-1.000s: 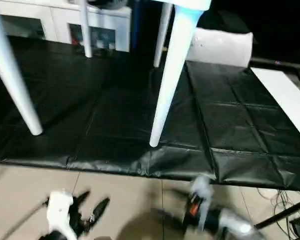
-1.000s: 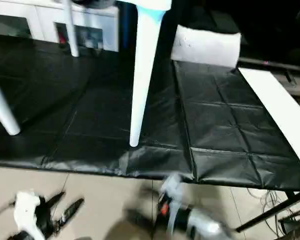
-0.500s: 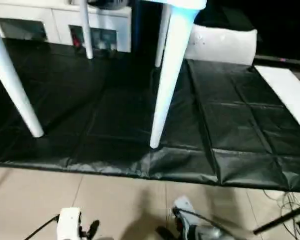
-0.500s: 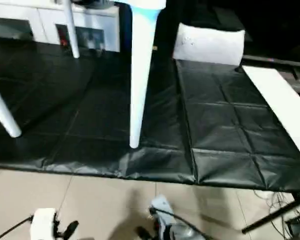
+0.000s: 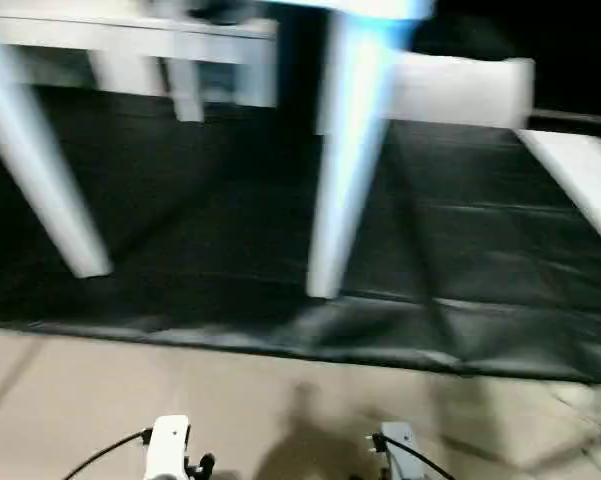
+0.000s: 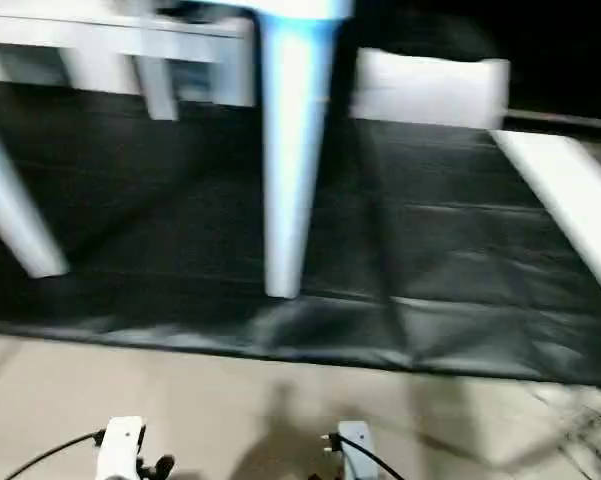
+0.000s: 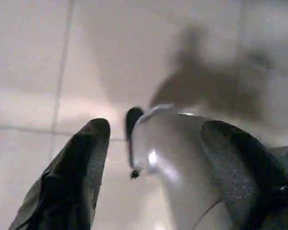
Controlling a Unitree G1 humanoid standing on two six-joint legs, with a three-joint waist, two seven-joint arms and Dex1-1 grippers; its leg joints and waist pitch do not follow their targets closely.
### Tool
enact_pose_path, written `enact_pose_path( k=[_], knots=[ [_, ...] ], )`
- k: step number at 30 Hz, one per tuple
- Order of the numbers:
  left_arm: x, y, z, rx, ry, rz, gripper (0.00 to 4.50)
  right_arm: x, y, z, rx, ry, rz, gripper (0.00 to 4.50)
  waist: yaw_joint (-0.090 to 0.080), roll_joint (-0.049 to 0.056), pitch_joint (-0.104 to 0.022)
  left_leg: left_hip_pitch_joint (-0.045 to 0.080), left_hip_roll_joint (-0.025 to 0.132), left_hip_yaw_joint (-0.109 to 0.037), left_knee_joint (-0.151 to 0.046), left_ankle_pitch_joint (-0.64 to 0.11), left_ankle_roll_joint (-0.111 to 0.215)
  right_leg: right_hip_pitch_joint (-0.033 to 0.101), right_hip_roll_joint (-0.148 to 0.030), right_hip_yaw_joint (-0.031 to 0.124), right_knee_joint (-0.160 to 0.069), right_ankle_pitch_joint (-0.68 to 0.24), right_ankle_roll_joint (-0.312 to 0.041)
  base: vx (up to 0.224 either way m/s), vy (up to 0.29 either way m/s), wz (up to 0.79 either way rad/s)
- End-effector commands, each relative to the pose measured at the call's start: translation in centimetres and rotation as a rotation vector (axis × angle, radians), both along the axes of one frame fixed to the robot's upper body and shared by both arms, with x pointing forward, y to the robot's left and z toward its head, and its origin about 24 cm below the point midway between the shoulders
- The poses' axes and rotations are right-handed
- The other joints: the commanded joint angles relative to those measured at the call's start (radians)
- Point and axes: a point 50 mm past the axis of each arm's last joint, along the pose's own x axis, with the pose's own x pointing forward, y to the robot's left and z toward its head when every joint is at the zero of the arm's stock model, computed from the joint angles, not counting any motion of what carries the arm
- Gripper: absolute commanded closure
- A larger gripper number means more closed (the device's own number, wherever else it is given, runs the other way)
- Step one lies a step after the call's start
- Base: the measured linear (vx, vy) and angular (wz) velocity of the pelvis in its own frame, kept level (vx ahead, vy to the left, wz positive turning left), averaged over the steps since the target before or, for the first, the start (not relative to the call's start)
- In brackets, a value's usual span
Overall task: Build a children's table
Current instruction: Flip table
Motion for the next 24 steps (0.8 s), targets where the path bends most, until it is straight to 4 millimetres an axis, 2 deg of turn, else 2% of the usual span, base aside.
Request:
enact_pose_path(
  k=[1, 2, 3, 4, 5, 6, 7, 8, 9, 10, 11, 12, 13, 14, 15, 16, 17, 18, 19, 20, 21, 22, 23, 24],
  knots=[
    [-0.1, -0.1, -0.1, 0.017, 0.006, -0.003, 1.15, 1.4, -0.6, 0.4, 0.006, -0.023, -0.071, 0.00, -0.036, 0.021, -0.027, 0.058, 0.069, -0.026, -0.140, -0.007, 0.323, -0.028, -0.023, 0.006, -0.045, -0.125, -0.225, 0.027, 0.233, 0.10],
    [0.0, -0.2, -0.1, 0.018, 0.002, -0.009, 1.15, 1.6, -0.7, 0.5, 0.007, -0.028, -0.085, 0.00, -0.051, 0.030, -0.039, 0.094, 0.066, -0.037, -0.140, 0.039, 0.376, -0.055, 0.024, -0.033, 0.014, -0.086, -0.202, 0.017, 0.256, 0.10],
    [0.0, -0.3, -0.1, 0.018, -0.001, -0.013, 1.15, 1.8, -0.8, 0.6, 0.007, -0.031, -0.094, 0.00, -0.070, 0.034, -0.036, 0.081, 0.080, -0.058, -0.148, 0.163, 0.458, -0.083, 0.051, -0.061, 0.091, -0.054, -0.118, -0.027, 0.245, 0.03],
    [0.1, -0.4, 0.0, 0.019, -0.006, -0.019, 1.15, 2.1, -0.9, 0.7, 0.008, -0.037, -0.109, 0.00, -0.068, 0.033, -0.028, 0.051, 0.098, -0.057, -0.159, 0.191, 0.465, -0.082, 0.046, -0.062, 0.105, -0.052, -0.088, -0.027, 0.245, 0.03],
    [0.2, -0.3, 0.0, 0.018, -0.007, -0.001, 1.15, 2.6, -1.0, 0.8, 0.009, -0.049, -0.115, 0.00, -0.068, 0.030, -0.026, 0.026, 0.122, -0.042, -0.172, 0.187, 0.415, -0.079, 0.026, -0.053, 0.095, -0.034, -0.073, -0.055, 0.194, 0.01],
    [0.3, -0.2, 0.0, 0.020, -0.006, 0.003, 1.15, 3.0, -1.0, 1.0, 0.011, -0.059, -0.122, 0.00, -0.070, 0.026, -0.029, 0.025, 0.119, -0.038, -0.177, 0.139, 0.358, -0.074, 0.019, -0.051, 0.085, -0.022, -0.084, -0.071, 0.153, -0.03],
    [0.4, -0.3, 0.0, 0.019, -0.004, -0.002, 1.15, 3.3, -1.0, 1.1, 0.012, -0.067, -0.134, 0.00, -0.072, -0.019, -0.033, 0.017, 0.128, -0.051, -0.184, -0.150, 0.102, -0.037, -0.081, 0.014, 0.007, 0.001, -0.180, -0.071, 0.153, -0.03],
    [0.7, -0.2, 0.1, 0.011, -0.008, -0.014, 1.15, 3.5, -0.6, 1.2, 0.011, -0.069, -0.128, 0.00, -0.068, -0.042, -0.019, 0.014, 0.122, -0.034, -0.177, -0.303, 0.007, -0.049, -0.119, 0.036, -0.026, -0.086, -0.237, -0.090, 0.112, -0.05],
    [0.9, 0.0, 0.2, 0.013, -0.015, -0.012, 1.15, 3.3, -0.2, 1.1, 0.007, -0.061, -0.114, 0.00, -0.063, -0.016, -0.020, 0.028, 0.109, -0.060, -0.106, -0.478, -0.092, -0.056, -0.205, 0.080, -0.079, -0.287, -0.280, -0.090, 0.077, -0.05],
    [1.1, 0.5, 0.3, 0.029, -0.022, 0.005, 1.15, 2.9, 0.1, 0.9, -0.005, -0.042, -0.086, 0.00, -0.067, -0.002, -0.010, 0.041, 0.126, -0.094, -0.083, -0.544, -0.095, -0.057, -0.232, 0.086, -0.117, -0.471, -0.253, -0.090, 0.077, -0.05],
    [1.2, 0.7, 0.4, 0.037, -0.023, 0.013, 1.15, 2.7, 0.2, 0.8, -0.010, -0.034, -0.075, 0.00, -0.077, -0.007, -0.008, 0.029, 0.131, -0.102, -0.105, -0.550, -0.096, -0.042, -0.209, 0.071, -0.115, -0.485, -0.234, -0.067, 0.079, -0.19],
    [1.3, 1.2, 0.5, 0.041, -0.026, 0.037, 1.15, 2.4, 0.4, 0.7, -0.010, -0.025, -0.058, 0.00, -0.085, 0.002, -0.001, 0.020, 0.133, -0.106, -0.133, -0.589, -0.114, -0.035, -0.176, 0.051, -0.105, -0.473, -0.215, -0.048, 0.104, -0.26],
    [1.3, 1.2, 0.5, 0.041, -0.026, 0.037, 1.15, 2.4, 0.4, 0.7, -0.010, -0.025, -0.058, 0.00, -0.111, 0.013, -0.001, 0.005, 0.109, -0.090, -0.206, -0.775, -0.223, -0.027, -0.084, -0.006, -0.047, -0.329, -0.173, -0.048, 0.104, -0.26],
    [1.6, 1.4, 0.7, 0.030, -0.035, 0.058, 1.15, 2.0, 0.5, 0.6, -0.009, -0.012, -0.037, 0.00, -0.115, 0.017, -0.002, 0.002, 0.098, -0.077, -0.227, -0.827, -0.258, -0.028, -0.064, -0.021, -0.029, -0.282, -0.175, -0.058, 0.096, -0.12],
    [1.7, 1.4, 0.7, 0.029, -0.036, 0.060, 1.15, 1.9, 0.5, 0.6, -0.005, -0.011, -0.039, 0.00, -0.122, 0.013, -0.008, -0.005, 0.084, -0.044, -0.261, -0.872, -0.316, -0.022, -0.040, -0.048, 0.013, -0.204, -0.194, -0.068, 0.072, 0.06],
    [1.8, 1.4, 0.7, 0.039, -0.032, 0.060, 1.15, 1.9, 0.3, 0.6, 0.003, 0.001, -0.067, 0.00, -0.124, 0.026, -0.011, -0.008, 0.070, -0.013, -0.276, -0.832, -0.369, -0.023, -0.035, -0.058, 0.030, -0.168, -0.215, -0.068, 0.072, 0.06],
    [1.7, 1.3, 0.6, 0.047, -0.022, 0.050, 1.15, 1.9, 0.2, 0.6, 0.003, 0.011, -0.083, 0.00, -0.128, 0.007, -0.012, -0.007, 0.066, 0.001, -0.275, -0.801, -0.374, -0.025, -0.042, -0.054, 0.019, -0.204, -0.221, -0.086, 0.051, 0.15],
    [1.6, 1.1, 0.5, 0.055, -0.011, 0.036, 1.15, 1.9, 0.0, 0.5, -0.001, 0.024, -0.098, 0.00, -0.128, -0.025, -0.017, 0.005, 0.068, 0.006, -0.244, -0.747, -0.354, -0.038, -0.075, -0.035, -0.010, -0.282, -0.233, -0.024, 0.022, 0.22],
    [1.7, 0.8, 0.5, 0.053, -0.003, 0.016, 1.15, 1.8, -0.4, 0.5, -0.013, 0.041, -0.081, 0.00, -0.089, -0.041, -0.017, 0.066, 0.067, -0.090, 0.056, -0.247, -0.121, -0.070, -0.328, 0.096, -0.180, -0.441, -0.249, -0.024, 0.022, 0.22],
    [1.7, 0.7, 0.5, 0.050, -0.007, 0.020, 1.15, 1.7, -0.4, 0.5, -0.015, 0.041, -0.058, 0.00, -0.098, -0.031, 0.002, 0.034, 0.063, -0.119, 0.086, -0.089, -0.091, -0.043, -0.329, 0.075, -0.174, -0.481, -0.244, 0.020, 0.052, -0.14],
    [1.7, 0.8, 0.5, 0.050, -0.010, 0.033, 1.15, 1.7, -0.4, 0.5, -0.018, 0.036, -0.041, 0.00, -0.102, 0.017, 0.019, 0.046, 0.074, -0.147, 0.031, -0.117, -0.131, -0.022, -0.226, -0.065, -0.174, -0.646, -0.176, -0.025, 0.146, -0.32],
    [1.8, 0.8, 0.5, 0.049, -0.012, 0.037, 1.15, 1.7, -0.4, 0.5, -0.019, 0.038, -0.041, 0.00, -0.187, 0.027, 0.047, -0.002, 0.113, -0.166, -0.189, -0.831, -0.251, -0.035, -0.046, -0.113, -0.012, -0.438, -0.086, -0.025, 0.146, -0.32],
    [1.8, 0.8, 0.5, 0.046, -0.016, 0.044, 1.15, 1.6, -0.4, 0.4, -0.022, 0.041, -0.040, 0.00, -0.163, 0.047, 0.029, -0.053, 0.089, -0.161, -0.250, -1.017, -0.305, 0.019, -0.011, -0.104, 0.100, -0.248, -0.098, -0.084, 0.152, -0.11],
    [1.8, 0.9, 0.5, 0.042, -0.021, 0.044, 1.15, 1.6, -0.5, 0.4, -0.027, 0.043, -0.041, 0.00, -0.153, 0.056, 0.010, -0.013, 0.073, -0.137, -0.239, -0.967, -0.307, -0.022, 0.005, -0.097, 0.098, -0.025, -0.135, -0.078, 0.047, 0.09]
  ],
)
